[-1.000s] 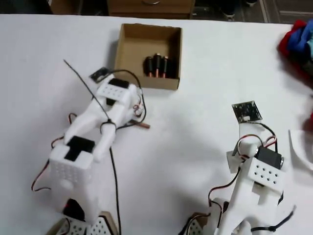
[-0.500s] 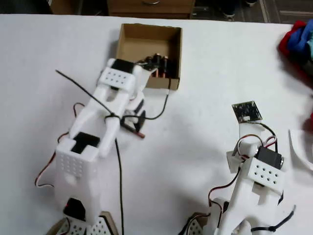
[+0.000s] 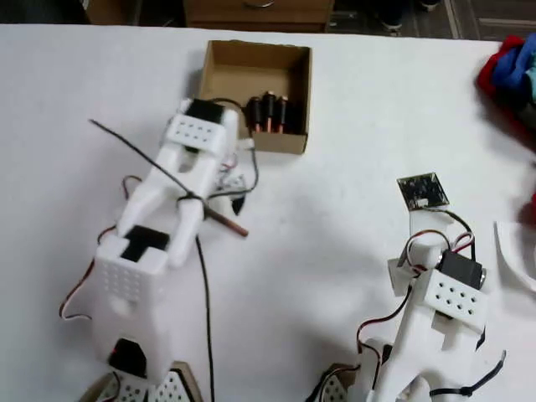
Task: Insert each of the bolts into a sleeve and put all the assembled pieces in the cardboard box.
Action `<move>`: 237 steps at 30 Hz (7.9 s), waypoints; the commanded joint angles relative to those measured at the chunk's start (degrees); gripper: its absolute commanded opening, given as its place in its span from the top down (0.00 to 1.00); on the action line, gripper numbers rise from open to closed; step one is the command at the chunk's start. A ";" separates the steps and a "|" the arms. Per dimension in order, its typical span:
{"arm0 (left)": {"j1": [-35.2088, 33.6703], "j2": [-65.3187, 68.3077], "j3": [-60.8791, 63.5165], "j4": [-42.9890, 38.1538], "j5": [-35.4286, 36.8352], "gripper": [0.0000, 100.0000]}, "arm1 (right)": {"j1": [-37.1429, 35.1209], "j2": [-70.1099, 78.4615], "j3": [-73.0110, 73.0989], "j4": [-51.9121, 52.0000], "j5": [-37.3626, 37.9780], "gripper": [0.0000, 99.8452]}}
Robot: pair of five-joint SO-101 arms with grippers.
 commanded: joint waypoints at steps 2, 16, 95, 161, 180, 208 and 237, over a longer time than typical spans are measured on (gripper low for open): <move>2.29 1.85 0.22 0.79 9.85 0.78 | -0.04 -1.54 -0.70 -0.57 -0.18 0.98; -2.73 18.55 -12.53 -1.58 17.93 0.78 | 0.04 -1.71 -0.62 -0.31 -0.18 0.98; 0.09 23.21 -30.29 4.13 -34.46 0.97 | -0.04 -1.71 -0.70 -0.66 -0.18 0.98; 11.52 -54.77 26.51 -60.92 -22.24 0.97 | -46.46 6.90 10.11 -78.55 -34.46 0.98; 11.08 -54.77 30.99 -61.36 -22.33 0.97 | -41.10 9.63 7.38 -81.27 -34.20 0.98; 9.67 -54.68 33.45 -64.18 -22.33 0.97 | -44.18 0.66 7.47 -73.71 -34.20 0.98; 11.87 -46.42 33.19 -65.41 -21.98 0.97 | -44.18 0.22 7.38 -73.71 -34.20 0.98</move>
